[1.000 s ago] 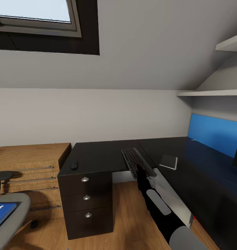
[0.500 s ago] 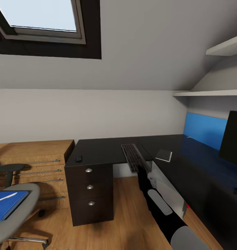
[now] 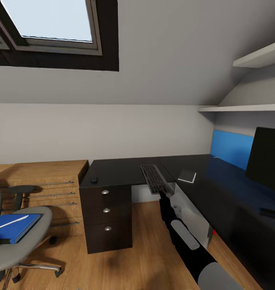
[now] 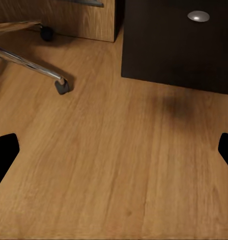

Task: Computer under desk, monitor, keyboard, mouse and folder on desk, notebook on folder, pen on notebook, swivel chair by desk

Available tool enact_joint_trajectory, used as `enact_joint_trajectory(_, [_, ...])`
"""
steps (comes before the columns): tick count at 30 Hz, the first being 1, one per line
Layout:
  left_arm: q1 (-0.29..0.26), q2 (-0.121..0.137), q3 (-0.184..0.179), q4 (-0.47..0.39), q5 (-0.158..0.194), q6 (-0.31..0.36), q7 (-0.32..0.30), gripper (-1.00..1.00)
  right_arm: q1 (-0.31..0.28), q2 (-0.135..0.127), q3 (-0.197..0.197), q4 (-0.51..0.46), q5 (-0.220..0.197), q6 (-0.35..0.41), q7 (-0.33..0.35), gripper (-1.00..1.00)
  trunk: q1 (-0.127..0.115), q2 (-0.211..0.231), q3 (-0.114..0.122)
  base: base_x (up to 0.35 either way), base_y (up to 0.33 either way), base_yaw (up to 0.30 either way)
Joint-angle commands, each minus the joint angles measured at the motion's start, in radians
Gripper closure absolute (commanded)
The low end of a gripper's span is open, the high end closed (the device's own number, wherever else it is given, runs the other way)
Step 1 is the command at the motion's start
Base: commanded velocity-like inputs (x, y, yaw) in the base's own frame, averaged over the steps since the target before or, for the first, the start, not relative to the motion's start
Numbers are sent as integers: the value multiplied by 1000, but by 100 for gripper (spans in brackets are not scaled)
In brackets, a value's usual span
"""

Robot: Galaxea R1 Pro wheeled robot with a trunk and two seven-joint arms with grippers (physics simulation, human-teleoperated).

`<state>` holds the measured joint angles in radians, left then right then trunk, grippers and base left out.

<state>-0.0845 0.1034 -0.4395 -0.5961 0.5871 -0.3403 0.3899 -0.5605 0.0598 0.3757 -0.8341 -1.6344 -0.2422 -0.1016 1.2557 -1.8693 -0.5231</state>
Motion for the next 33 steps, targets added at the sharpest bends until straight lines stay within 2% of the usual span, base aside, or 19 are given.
enact_joint_trajectory(1, [-1, 2, -8, 0, 8, -5, 7, -100, -1, 1, 5, 0, 9, -9, -3, -100, -1, -1, -1, -312, 0, 0])
enact_joint_trajectory(4, [-1, 2, -7, 0, 8, -5, 8, -100, -1, 4, 9, 13, 63, -13, -3, -100, -1, -1, -1, -235, 0, 0])
enact_joint_trajectory(6, [-1, 2, -7, 0, 7, -5, 9, -100, -1, 8, 12, 32, 131, -35, -3, -100, -1, -1, -1, -95, 0, 0])
enact_joint_trajectory(7, [-1, 2, -7, 0, 7, -5, 9, -100, -1, 9, 13, 36, 148, -44, -3, -100, -1, -1, -1, -59, 0, 0])
enact_joint_trajectory(8, [-1, 2, -7, 0, 6, -5, 9, -100, -1, 15, 13, 53, 213, -86, -3, -100, -1, -1, -1, -24, 0, 0])
enact_joint_trajectory(13, [-1, 2, -7, 0, 6, -5, 9, -100, 0, 29, 12, 122, 307, -152, -2, -100, -16, 27, 11, -12, 0, 0])
enact_joint_trajectory(15, [-1, 2, -7, 0, 6, -5, 9, -100, 0, 31, 12, 151, 326, -163, 0, -100, -24, 41, 18, -4, 0, 0])
enact_joint_trajectory(18, [-1, 2, -2, 1, 7, -4, 9, -100, 1, 36, 12, 221, 359, -174, 2, -100, -35, 62, 27, -2, 0, 0])
enact_joint_trajectory(20, [-1, 0, 6, 7, 8, 1, 8, -100, 2, 44, 13, 311, 409, -181, 4, -100, -43, 76, 33, 0, 0, 0])
enact_joint_trajectory(22, [-1, -2, 7, 19, 8, 2, 7, -100, 3, 50, 13, 355, 447, -191, 4, -100, -51, 90, 40, 0, 0, 0])
enact_joint_trajectory(23, [-1, -3, 7, 38, 8, 3, 6, -100, 4, 55, 12, 401, 492, -211, 4, -100, -54, 97, 43, 0, 0, 0])
enact_joint_trajectory(26, [-1, -4, 7, 61, 9, 5, 5, -100, 5, 62, 12, 473, 569, -254, 3, -100, -66, 118, 52, 0, 0, 0])
enact_joint_trajectory(27, [-1, -5, 7, 69, 9, 5, 4, -100, 5, 68, 13, 521, 622, -290, 3, -100, -70, 125, 55, 0, 0, 0])
enact_joint_trajectory(29, [-1, -6, 7, 76, 9, 6, 3, -100, 6, 76, 13, 568, 672, -323, 2, -100, -77, 139, 62, 0, 0, 0])
enact_joint_trajectory(30, [-1, -7, 7, 80, 9, 11, 3, -100, 6, 86, 13, 614, 716, -348, 1, -100, -81, 146, 65, 0, 0, 0])
enact_joint_trajectory(31, [-1, -7, 7, 81, 9, 16, 2, -100, 6, 90, 13, 637, 735, -357, 1, -100, -85, 153, 68, 0, 0, 0])
enact_joint_trajectory(32, [-1, -8, 7, 82, 9, 23, 2, -100, 6, 94, 13, 659, 753, -364, 0, -100, -89, 160, 71, 0, 0, 0])
enact_joint_trajectory(33, [-1, -12, 7, 85, 9, 56, 2, -100, 7, 100, 13, 721, 794, -377, -1, -100, -93, 167, 74, 0, 0, 0])
